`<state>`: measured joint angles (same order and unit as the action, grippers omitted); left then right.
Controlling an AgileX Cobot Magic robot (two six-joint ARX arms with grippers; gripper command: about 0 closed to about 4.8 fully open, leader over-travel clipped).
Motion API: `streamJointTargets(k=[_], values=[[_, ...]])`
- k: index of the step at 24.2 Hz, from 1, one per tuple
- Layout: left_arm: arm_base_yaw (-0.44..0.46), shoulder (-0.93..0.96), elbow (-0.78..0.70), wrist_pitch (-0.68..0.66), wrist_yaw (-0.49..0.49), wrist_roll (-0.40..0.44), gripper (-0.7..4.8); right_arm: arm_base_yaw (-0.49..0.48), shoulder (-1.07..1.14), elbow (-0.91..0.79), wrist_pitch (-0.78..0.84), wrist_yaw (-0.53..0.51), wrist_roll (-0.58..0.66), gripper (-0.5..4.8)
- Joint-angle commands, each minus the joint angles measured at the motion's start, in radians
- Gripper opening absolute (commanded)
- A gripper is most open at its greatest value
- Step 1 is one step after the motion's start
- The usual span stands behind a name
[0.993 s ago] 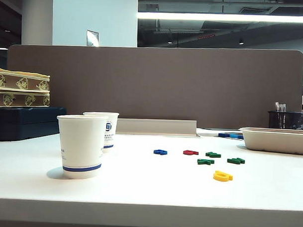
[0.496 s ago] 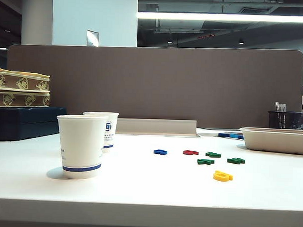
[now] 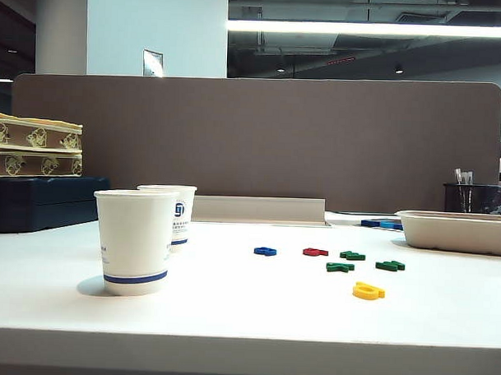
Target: Pick up the letter "c" and put it in the paper cup.
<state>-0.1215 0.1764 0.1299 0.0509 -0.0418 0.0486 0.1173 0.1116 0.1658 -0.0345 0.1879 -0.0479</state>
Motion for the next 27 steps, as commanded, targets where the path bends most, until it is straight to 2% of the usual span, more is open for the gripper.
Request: streamJointTargets(k=[1, 12, 17, 27], values=[[0.002, 0.000, -0.005, 0.056, -0.001, -0.024, -0.06, 0.002, 0.000, -0.019, 0.021, 0.005, 0.004, 0.16], [0.002, 0.001, -0.011, 0.049, -0.051, -0.024, -0.06, 0.002, 0.000, -0.067, 0.047, 0.004, 0.004, 0.11], [0.002, 0.001, -0.045, 0.060, -0.052, -0.107, -0.06, 0.002, 0.000, -0.097, 0.065, -0.007, 0.004, 0.12], [0.002, 0.001, -0.103, 0.064, -0.052, -0.109, -0.06, 0.002, 0.000, -0.108, 0.069, -0.006, 0.004, 0.11]])
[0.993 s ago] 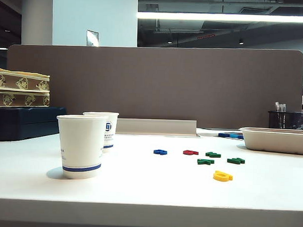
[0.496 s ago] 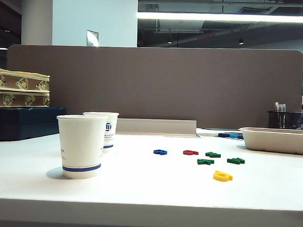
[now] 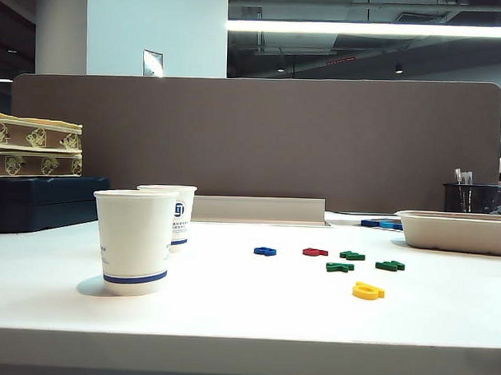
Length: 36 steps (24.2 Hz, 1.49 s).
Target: Pick up the letter "c" and put it in the paper cup.
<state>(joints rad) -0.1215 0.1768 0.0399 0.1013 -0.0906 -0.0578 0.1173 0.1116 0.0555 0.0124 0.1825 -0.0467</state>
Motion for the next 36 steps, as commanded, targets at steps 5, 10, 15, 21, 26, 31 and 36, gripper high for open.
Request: streamJointTargets(k=[5, 10, 15, 21, 26, 31, 36], values=[[0.002, -0.002, -0.032, 0.012, -0.003, -0.002, -0.06, 0.002, -0.001, -0.020, 0.023, -0.001, 0.003, 0.08], [0.002, -0.002, -0.032, 0.013, -0.003, -0.002, -0.06, 0.002, 0.000, -0.043, 0.023, -0.001, 0.003, 0.08], [0.002, -0.002, -0.032, 0.010, 0.003, -0.003, -0.06, 0.002, -0.001, -0.053, 0.021, 0.002, 0.052, 0.08], [0.002, -0.002, -0.032, -0.025, 0.024, -0.003, -0.06, 0.002, 0.000, -0.053, 0.013, -0.001, 0.051, 0.09], [0.002, -0.002, -0.032, -0.026, 0.024, -0.003, -0.06, 0.002, 0.000, -0.053, 0.013, -0.001, 0.051, 0.09], [0.002, -0.002, -0.032, -0.026, 0.024, -0.003, -0.06, 0.002, 0.000, -0.053, 0.013, -0.001, 0.051, 0.09], [0.002, -0.002, -0.032, -0.026, 0.024, -0.003, -0.06, 0.002, 0.000, -0.053, 0.013, -0.001, 0.051, 0.09]])
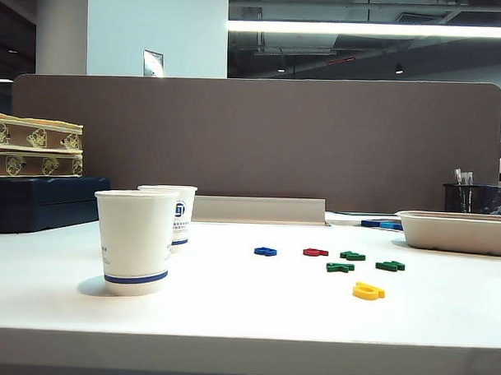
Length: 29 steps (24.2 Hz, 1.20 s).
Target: Pick up the letter "c" and put it in the paper cup.
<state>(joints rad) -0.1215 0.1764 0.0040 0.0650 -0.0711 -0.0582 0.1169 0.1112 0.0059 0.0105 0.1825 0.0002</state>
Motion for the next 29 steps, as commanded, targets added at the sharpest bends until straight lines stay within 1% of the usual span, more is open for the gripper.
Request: streamJointTargets(k=[1, 6, 12, 14, 19, 22, 25, 29], values=[[0.002, -0.002, 0.003, 0.010, 0.005, -0.002, -0.06, 0.002, 0.000, -0.004, 0.014, -0.001, 0.004, 0.09], [0.002, -0.050, 0.003, -0.001, 0.004, -0.002, -0.06, 0.002, 0.000, -0.004, 0.014, -0.001, 0.004, 0.09], [0.002, -0.176, 0.003, -0.059, 0.004, -0.002, -0.06, 0.002, 0.000, -0.004, 0.015, -0.001, 0.005, 0.09], [0.002, -0.174, 0.003, -0.055, 0.005, -0.002, -0.06, 0.002, 0.000, -0.004, 0.015, -0.001, 0.004, 0.09], [0.003, -0.174, 0.003, -0.056, 0.047, -0.002, -0.06, 0.002, -0.007, -0.004, 0.016, -0.001, 0.005, 0.09], [0.005, -0.174, 0.003, -0.056, 0.049, -0.002, -0.06, 0.002, -0.007, -0.004, 0.016, -0.001, 0.004, 0.09], [0.026, -0.174, 0.003, -0.056, 0.054, -0.003, -0.06, 0.002, -0.007, -0.004, 0.015, -0.001, 0.005, 0.09], [0.078, -0.174, 0.003, -0.056, 0.104, -0.003, -0.06, 0.002, -0.007, -0.004, 0.015, -0.001, 0.004, 0.09]])
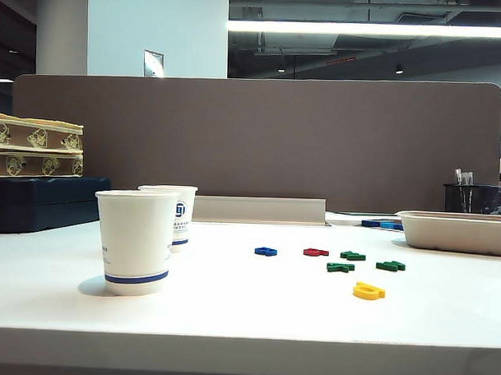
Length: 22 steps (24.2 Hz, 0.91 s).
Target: Pick up the letter "c" and put it in the paper cup.
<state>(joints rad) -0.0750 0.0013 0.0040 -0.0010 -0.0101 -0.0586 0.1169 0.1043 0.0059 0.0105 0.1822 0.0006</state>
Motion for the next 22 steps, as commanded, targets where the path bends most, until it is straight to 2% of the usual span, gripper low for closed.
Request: streamJointTargets(k=[1, 4, 22], values=[[0.043, 0.001, 0.003, 0.010, 0.056, -0.002, -0.06, 0.002, 0.000, -0.004, 0.015, -0.001, 0.004, 0.09], [0.075, 0.001, 0.003, 0.010, 0.085, -0.002, -0.06, 0.002, 0.000, -0.004, 0.015, -0.001, 0.004, 0.09], [0.074, 0.001, 0.003, 0.010, 0.101, -0.002, -0.06, 0.002, 0.000, -0.004, 0.015, -0.001, 0.004, 0.09]])
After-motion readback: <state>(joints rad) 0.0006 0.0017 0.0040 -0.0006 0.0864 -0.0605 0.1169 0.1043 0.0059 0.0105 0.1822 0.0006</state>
